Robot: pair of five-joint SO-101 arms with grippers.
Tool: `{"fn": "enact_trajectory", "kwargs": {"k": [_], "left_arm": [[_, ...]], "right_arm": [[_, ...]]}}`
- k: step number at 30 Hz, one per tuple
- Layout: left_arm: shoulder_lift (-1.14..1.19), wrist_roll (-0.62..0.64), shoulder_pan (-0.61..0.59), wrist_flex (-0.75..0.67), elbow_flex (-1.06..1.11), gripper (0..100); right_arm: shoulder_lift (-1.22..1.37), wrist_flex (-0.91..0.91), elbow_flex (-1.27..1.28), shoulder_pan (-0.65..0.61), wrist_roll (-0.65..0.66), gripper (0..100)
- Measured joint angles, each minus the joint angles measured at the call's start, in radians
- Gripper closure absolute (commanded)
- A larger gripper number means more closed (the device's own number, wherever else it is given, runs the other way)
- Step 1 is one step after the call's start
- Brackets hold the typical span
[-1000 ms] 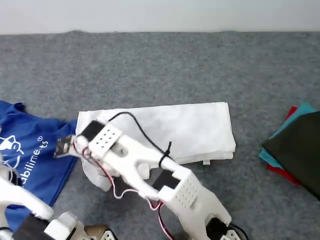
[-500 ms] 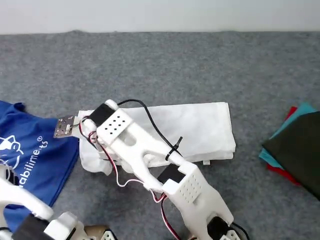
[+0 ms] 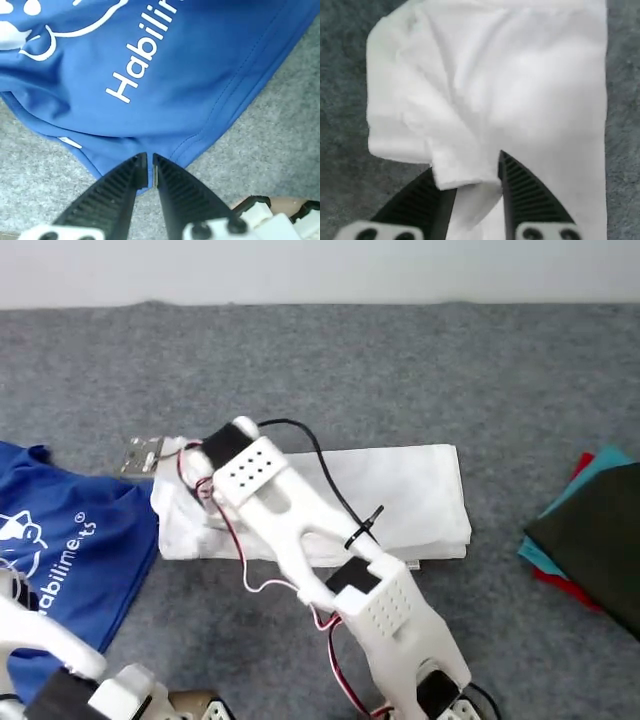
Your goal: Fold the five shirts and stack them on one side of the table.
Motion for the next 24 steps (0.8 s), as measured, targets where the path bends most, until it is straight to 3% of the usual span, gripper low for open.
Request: {"fn": "enact_trajectory", "kwargs": {"k": [6, 17, 22, 24], "left_arm": [[0.0, 0.0, 0.0, 0.0, 0.0, 96], [0.0, 0.0, 0.021, 0.0, 0.0, 96], [0.0, 0.0, 0.064, 0.0, 0.0, 96], [0.0, 0.0, 0.077, 0.0, 0.0, 96]], "right_arm": [[0.071, -0.075, -0.002, 0.078, -0.002, 78.9], [0.077, -0.031, -0.032, 0.138, -0.049, 79.5], [0.04, 0.091, -0.167, 0.133, -0.049, 97.6], [0.026, 0.13, -0.216, 0.115, -0.049, 98.2]]}}
